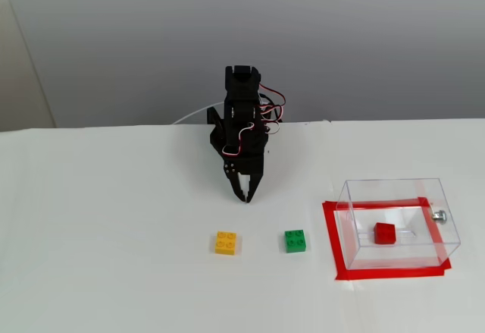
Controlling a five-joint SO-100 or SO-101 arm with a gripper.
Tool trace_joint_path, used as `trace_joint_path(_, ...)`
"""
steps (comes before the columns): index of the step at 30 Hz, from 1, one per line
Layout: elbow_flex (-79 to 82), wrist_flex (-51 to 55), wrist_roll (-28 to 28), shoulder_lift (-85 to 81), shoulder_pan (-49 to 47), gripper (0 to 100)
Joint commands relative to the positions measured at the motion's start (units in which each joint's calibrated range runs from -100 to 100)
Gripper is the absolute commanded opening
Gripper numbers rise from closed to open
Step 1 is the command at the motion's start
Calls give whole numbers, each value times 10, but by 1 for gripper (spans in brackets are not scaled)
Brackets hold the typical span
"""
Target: Pick the red lego brick and place it into the transparent box
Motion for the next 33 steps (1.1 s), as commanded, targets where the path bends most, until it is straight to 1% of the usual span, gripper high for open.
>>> trace_joint_path(1,-13,8,-2,-5,-2,1)
trace_joint_path(8,-13,8,-2,-5,-3,1)
trace_joint_path(13,-13,8,5,-5,-40,1)
trace_joint_path(33,-13,8,7,-5,-43,1)
